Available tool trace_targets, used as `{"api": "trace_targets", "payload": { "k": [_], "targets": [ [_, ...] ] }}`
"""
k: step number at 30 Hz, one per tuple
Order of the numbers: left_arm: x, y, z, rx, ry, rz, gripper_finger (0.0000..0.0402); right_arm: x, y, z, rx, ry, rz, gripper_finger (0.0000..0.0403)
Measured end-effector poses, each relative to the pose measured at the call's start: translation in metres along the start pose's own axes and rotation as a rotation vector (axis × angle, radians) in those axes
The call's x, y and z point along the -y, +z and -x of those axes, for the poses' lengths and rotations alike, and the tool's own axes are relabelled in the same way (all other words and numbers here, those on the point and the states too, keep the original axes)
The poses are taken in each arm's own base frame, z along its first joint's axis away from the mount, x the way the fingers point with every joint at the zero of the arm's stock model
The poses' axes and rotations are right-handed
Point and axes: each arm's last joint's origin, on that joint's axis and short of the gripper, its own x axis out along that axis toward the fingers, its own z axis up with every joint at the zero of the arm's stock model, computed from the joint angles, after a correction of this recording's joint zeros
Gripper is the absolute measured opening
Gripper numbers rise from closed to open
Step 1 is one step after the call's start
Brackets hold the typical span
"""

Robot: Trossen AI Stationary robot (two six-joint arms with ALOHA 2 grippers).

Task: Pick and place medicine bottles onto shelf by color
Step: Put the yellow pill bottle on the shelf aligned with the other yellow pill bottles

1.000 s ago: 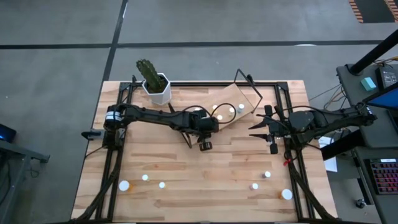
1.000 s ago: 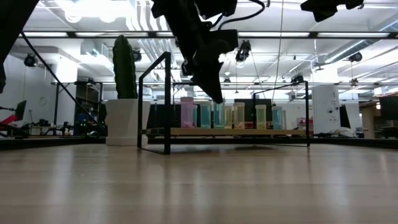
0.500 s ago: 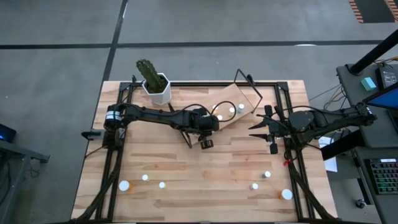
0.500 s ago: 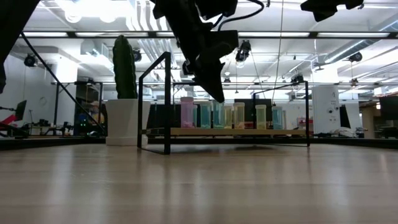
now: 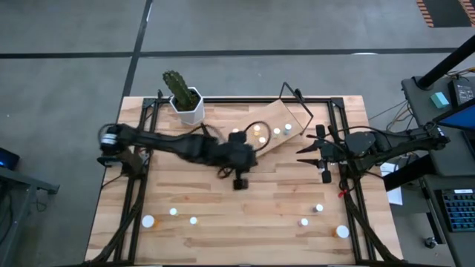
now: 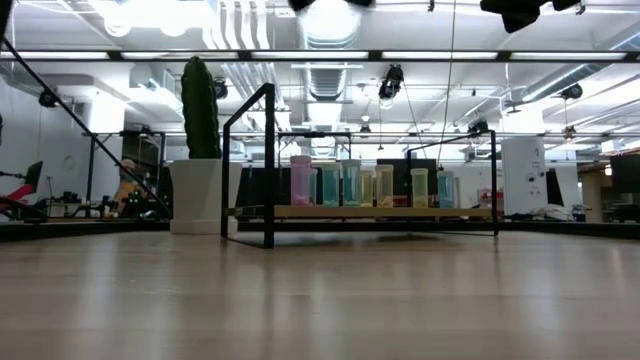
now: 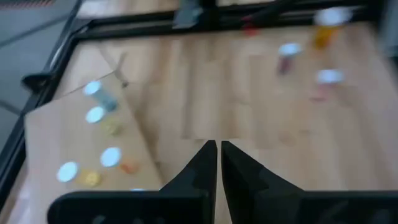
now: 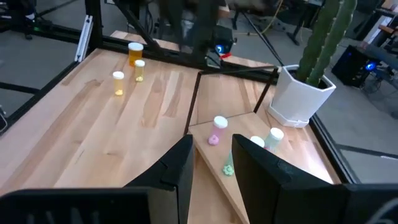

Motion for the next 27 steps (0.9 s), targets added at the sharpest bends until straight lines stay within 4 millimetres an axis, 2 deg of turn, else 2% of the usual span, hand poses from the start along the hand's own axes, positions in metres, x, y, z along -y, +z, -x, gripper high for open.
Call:
{"api": "trace_targets", "payload": {
  "k": [3,8,13,17,20,23,27],
  "targets": [
    [0.02,0.003,0.027,0.056,-0.059,-0.029,0.0003,-0.001,-0.001,-0.003,-0.011,0.002,-0.021,0.01],
    [0.053,-0.007,0.055,0.058,-0.153,-0.06,0.0003,-0.003,-0.003,-0.013,-0.052,0.012,-0.062,0.01],
    [0.073,-0.02,0.076,0.008,-0.219,0.085,0.0003,-0.009,-0.007,-0.031,-0.118,0.03,-0.069,0.01],
    [0.077,-0.034,0.079,-0.136,-0.202,0.231,0.0007,-0.01,-0.001,-0.041,-0.064,0.027,0.001,0.01],
    [0.082,-0.048,0.077,-0.281,-0.219,0.333,0.0026,-0.01,0.005,-0.043,-0.019,0.023,0.057,0.01],
    [0.1,-0.071,0.064,-0.421,-0.268,0.39,0.0061,-0.01,0.005,-0.043,-0.016,0.024,0.095,0.01],
    [0.116,-0.103,0.05,-0.564,-0.24,0.44,0.0128,-0.009,0.006,-0.04,-0.005,0.022,0.105,0.01]
  ]
}}
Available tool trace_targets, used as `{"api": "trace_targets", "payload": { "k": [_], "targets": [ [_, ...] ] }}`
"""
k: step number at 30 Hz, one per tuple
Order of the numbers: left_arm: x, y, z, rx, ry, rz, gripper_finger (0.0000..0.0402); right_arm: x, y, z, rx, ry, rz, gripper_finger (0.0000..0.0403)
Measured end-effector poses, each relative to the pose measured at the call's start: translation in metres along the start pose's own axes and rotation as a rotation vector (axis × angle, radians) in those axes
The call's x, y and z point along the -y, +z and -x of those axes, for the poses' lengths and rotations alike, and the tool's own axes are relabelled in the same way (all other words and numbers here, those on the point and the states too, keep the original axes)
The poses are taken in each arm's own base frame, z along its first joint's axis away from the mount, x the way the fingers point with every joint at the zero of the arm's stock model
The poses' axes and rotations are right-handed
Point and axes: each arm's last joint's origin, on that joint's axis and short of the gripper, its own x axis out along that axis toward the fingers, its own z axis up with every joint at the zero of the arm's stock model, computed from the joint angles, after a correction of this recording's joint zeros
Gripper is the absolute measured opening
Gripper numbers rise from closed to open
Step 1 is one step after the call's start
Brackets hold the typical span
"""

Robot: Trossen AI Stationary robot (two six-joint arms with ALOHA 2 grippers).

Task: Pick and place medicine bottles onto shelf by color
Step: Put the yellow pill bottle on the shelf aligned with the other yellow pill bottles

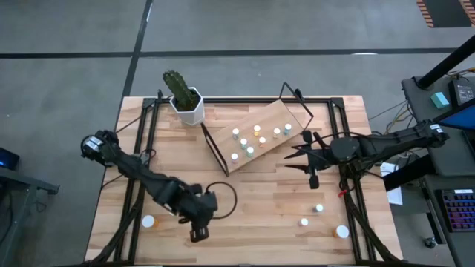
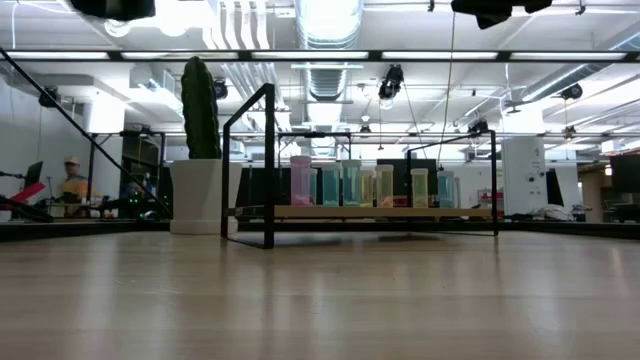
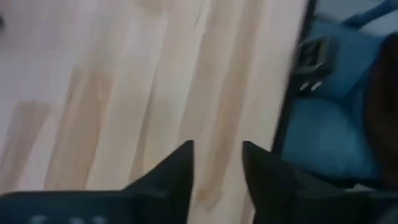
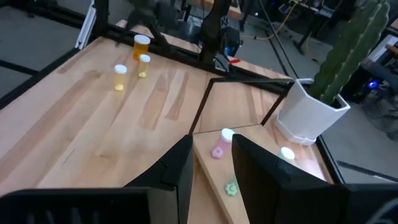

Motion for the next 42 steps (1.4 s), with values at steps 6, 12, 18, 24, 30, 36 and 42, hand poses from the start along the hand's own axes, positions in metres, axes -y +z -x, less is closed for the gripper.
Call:
{"api": "trace_targets", "payload": {
  "k": [6,12,18,24,30,36,42],
  "targets": [
    [-0.017,-0.028,-0.035,-0.102,0.105,-0.023,0.023,0.0,-0.001,0.0,-0.014,0.004,-0.007,0.01],
    [-0.023,-0.054,-0.052,-0.166,0.142,-0.07,0.026,0.0,-0.001,0.0,-0.012,0.003,-0.008,0.01],
    [-0.023,-0.06,-0.056,-0.147,0.158,-0.09,0.025,0.0,-0.001,0.0,-0.012,0.003,-0.008,0.01],
    [-0.021,-0.058,-0.057,-0.105,0.151,-0.087,0.0242,0.0,-0.001,0.0,-0.012,0.003,-0.015,0.01],
    [-0.022,-0.058,-0.057,-0.092,0.168,-0.087,0.0241,0.0,-0.001,0.0,-0.012,0.003,-0.023,0.01],
    [-0.023,-0.06,-0.058,-0.092,0.177,-0.083,0.0241,0.0,-0.001,0.0,-0.013,0.003,-0.023,0.01],
    [-0.02,-0.064,-0.06,-0.075,0.169,-0.084,0.0241,0.0,-0.001,0.0,-0.013,0.003,-0.023,0.01]
  ]
}}
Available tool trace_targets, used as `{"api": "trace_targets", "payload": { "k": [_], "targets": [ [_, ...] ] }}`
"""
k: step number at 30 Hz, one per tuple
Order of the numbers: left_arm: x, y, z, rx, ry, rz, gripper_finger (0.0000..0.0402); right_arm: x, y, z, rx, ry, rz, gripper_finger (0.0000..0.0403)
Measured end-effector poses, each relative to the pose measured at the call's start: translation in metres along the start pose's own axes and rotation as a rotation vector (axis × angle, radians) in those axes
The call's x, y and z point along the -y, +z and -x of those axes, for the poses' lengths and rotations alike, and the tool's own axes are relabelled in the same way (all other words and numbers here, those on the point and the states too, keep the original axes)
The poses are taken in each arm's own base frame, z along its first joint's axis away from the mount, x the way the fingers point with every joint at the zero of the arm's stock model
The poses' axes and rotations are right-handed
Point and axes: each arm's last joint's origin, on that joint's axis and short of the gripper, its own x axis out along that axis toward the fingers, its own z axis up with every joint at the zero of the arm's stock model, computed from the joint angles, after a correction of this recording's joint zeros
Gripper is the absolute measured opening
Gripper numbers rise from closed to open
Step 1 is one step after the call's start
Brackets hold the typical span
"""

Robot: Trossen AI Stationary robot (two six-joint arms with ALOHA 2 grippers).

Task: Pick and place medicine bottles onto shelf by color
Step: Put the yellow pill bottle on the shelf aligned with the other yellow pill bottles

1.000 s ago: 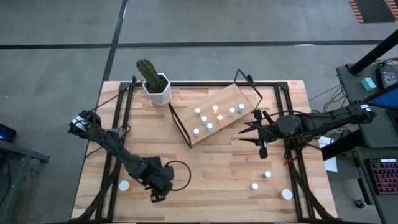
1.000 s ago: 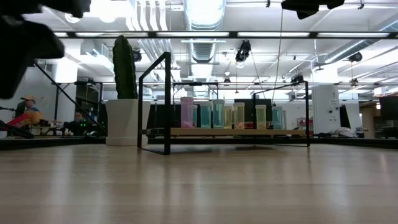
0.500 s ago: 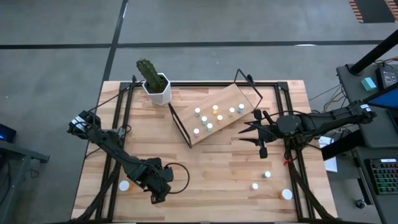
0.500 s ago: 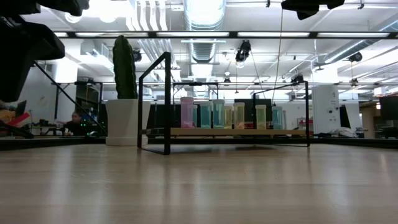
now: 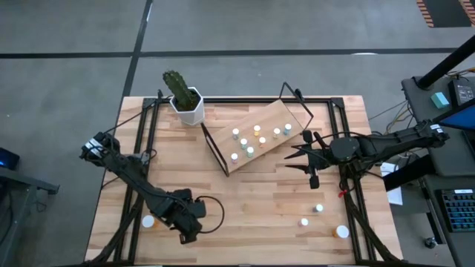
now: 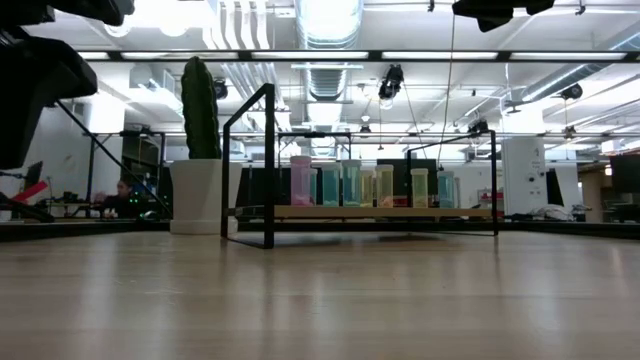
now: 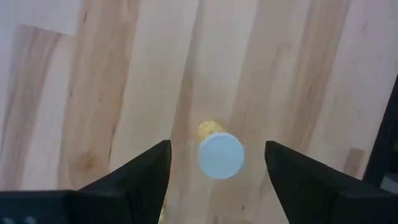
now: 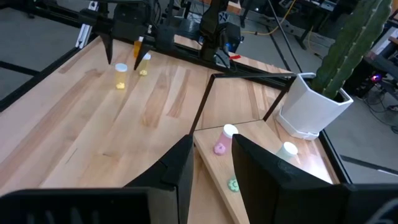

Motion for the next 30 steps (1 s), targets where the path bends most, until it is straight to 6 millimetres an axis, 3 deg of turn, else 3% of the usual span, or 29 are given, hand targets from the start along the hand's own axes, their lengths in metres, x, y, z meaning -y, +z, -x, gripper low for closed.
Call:
{"api": "trace_targets", "payload": {
  "k": [21,30],
  "targets": [
    [-0.004,-0.008,-0.013,-0.001,-0.008,-0.007,0.0239,0.0,0.0,0.0,-0.001,0.0,-0.003,0.01],
    [-0.004,-0.009,-0.014,-0.007,-0.015,-0.008,0.0173,0.0,0.0,0.0,-0.001,0.0,-0.003,0.01]
  ]
}}
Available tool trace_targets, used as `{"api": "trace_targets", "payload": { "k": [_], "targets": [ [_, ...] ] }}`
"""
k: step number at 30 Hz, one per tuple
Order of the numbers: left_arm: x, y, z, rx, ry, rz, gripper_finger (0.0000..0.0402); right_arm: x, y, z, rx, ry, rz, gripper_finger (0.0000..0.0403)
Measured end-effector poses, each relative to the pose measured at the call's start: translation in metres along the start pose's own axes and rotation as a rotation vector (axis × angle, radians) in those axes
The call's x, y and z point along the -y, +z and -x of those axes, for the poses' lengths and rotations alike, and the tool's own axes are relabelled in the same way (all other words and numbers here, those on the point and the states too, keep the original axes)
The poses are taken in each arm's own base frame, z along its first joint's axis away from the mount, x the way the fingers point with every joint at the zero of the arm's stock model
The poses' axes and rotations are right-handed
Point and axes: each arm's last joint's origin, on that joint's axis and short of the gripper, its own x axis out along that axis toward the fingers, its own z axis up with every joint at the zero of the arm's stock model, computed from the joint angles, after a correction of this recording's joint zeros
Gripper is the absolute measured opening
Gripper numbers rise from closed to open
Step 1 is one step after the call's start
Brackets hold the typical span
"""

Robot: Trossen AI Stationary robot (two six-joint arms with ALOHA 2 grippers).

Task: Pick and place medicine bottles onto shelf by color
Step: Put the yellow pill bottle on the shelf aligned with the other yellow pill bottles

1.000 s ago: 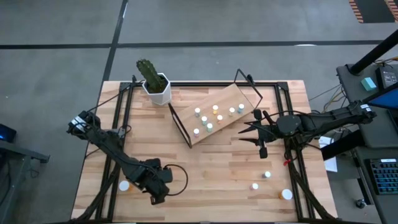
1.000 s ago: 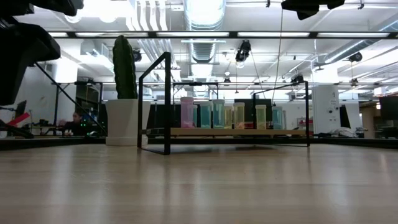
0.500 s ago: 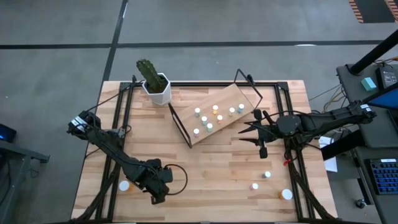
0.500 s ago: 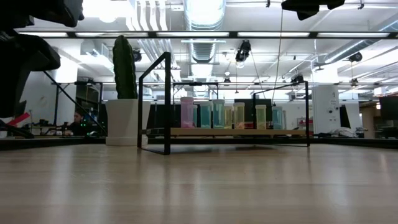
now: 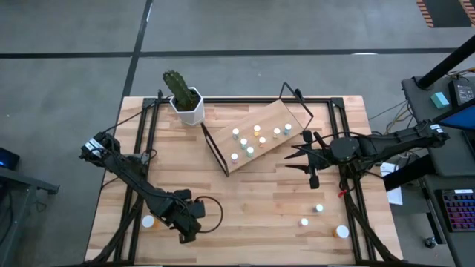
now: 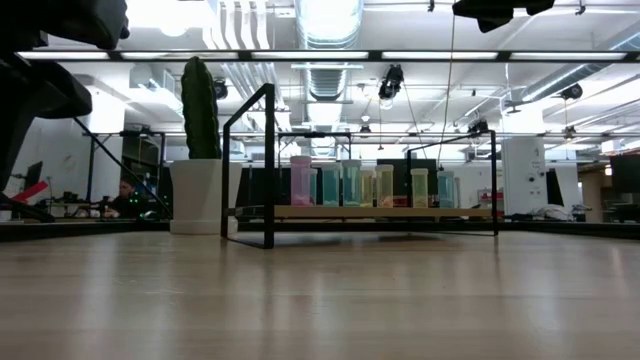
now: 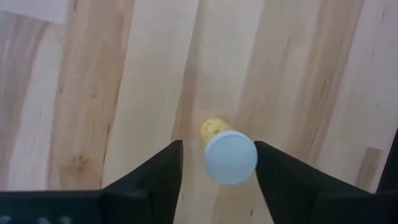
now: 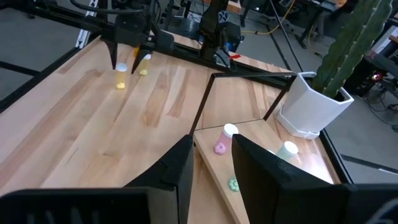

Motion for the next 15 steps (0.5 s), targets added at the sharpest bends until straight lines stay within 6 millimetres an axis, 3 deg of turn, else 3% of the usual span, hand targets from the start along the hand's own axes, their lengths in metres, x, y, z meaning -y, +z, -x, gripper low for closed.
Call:
{"api": "trace_targets", "payload": {
  "k": [9,15],
  "targets": [
    [0.0034,0.0022,0.0035,-0.004,-0.026,0.001,0.0112,-0.0001,-0.0006,0.0,-0.006,0.001,-0.008,0.01],
    [0.0078,0.0066,0.0094,0.012,-0.046,0.003,0.0096,-0.0002,-0.0006,-0.0001,-0.007,0.001,-0.007,0.01]
  ]
}}
